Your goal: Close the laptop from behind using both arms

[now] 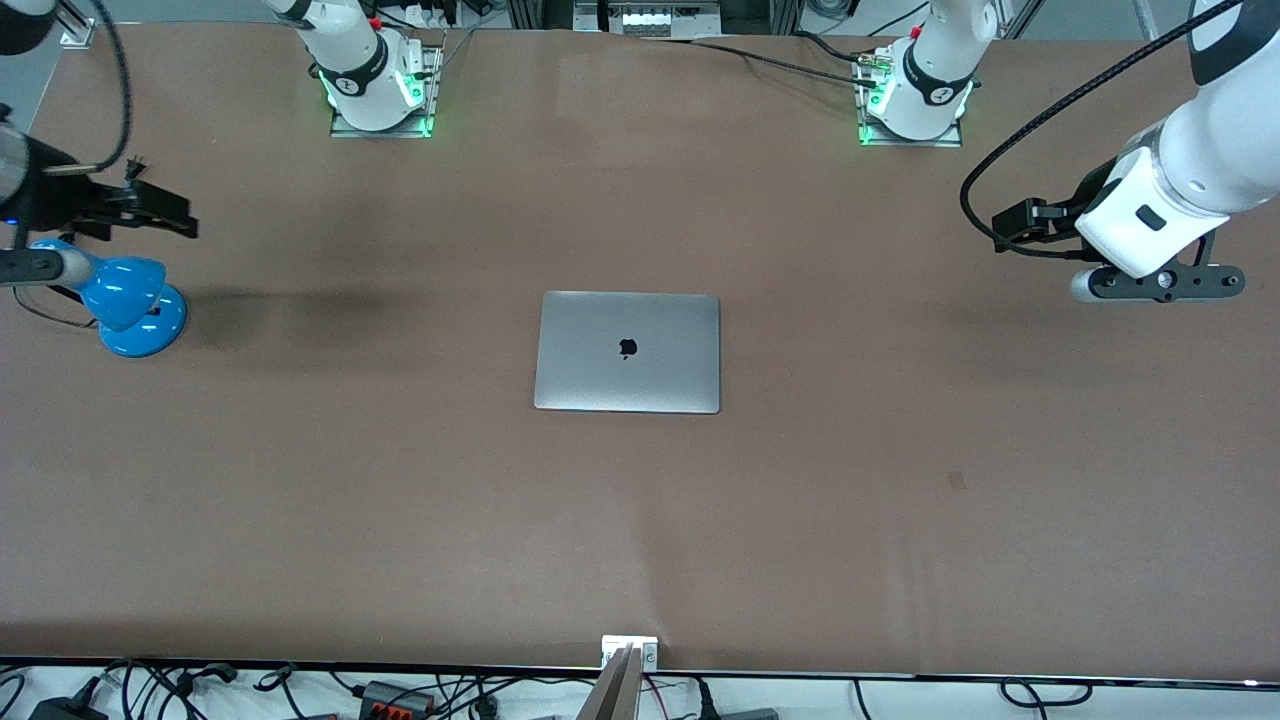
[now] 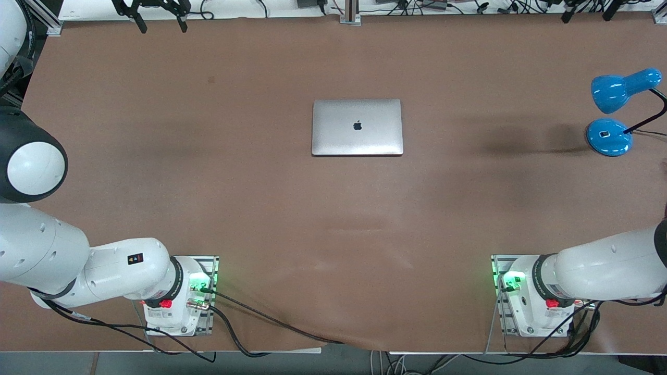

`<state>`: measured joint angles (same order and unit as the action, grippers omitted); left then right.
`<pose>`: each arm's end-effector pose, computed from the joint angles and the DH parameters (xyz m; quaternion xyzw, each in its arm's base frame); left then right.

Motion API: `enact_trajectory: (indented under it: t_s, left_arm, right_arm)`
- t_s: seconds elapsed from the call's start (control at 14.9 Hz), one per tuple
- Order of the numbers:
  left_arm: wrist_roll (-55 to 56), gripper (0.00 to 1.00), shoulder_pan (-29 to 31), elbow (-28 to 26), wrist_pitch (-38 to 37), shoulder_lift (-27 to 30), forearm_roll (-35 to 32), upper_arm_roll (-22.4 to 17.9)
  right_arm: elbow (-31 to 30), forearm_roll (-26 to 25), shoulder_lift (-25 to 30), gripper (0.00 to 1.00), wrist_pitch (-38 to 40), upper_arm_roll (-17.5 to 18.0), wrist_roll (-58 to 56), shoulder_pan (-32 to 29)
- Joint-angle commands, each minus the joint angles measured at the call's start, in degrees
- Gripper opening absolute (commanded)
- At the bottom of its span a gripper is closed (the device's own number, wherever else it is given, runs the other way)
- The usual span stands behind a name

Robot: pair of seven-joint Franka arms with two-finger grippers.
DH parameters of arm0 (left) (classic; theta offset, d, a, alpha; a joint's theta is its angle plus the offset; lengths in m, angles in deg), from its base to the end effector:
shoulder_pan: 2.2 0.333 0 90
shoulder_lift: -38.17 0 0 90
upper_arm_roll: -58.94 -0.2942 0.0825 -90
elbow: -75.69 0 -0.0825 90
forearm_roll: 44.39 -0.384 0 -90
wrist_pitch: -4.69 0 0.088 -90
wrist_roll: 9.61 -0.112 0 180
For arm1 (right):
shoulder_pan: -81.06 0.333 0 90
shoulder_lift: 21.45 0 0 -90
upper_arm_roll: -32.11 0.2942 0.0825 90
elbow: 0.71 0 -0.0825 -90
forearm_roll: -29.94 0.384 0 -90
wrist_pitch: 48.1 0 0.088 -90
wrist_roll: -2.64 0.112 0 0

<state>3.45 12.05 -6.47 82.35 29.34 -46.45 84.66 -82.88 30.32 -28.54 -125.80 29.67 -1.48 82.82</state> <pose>0.5615 -0.0907 0.5655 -0.9939 -0.0144 0.1093 0.0079 0.5648 -0.0044 0.5749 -0.9945 -0.0301 0.1005 0.0049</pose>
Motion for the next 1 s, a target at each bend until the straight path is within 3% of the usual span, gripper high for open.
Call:
enact_trajectory:
  t_s: [0.0,0.2,0.33,0.54,0.94]
  left_arm:
    - [-0.4,1.0,-1.2,-4.8,1.3,4.8,0.7,-0.3]
    - [-1.4,1.0,-1.9,-13.0,4.9,10.1,1.8,-2.7]
    - [-9.7,1.0,-2.1,-17.1,8.7,11.8,5.1,-8.7]
    - [-12.5,1.0,-5.5,-16.3,10.9,11.0,6.4,-14.8]
    - [-10.6,1.0,-6.3,-11.9,11.4,7.8,5.6,-14.3]
  right_arm:
    - [-3.7,0.9,3.6,1.0,-1.5,0.9,-2.9,-3.1]
    - [-12.0,1.5,8.8,1.0,-8.9,1.1,-2.9,-3.6]
    - [-11.8,1.5,9.0,1.0,-9.7,1.0,-2.5,-4.0]
    - [-14.2,0.8,8.8,1.0,-11.6,1.0,-2.9,-4.2]
    - [-13.4,0.9,7.6,1.0,-13.5,1.0,-2.0,-3.7]
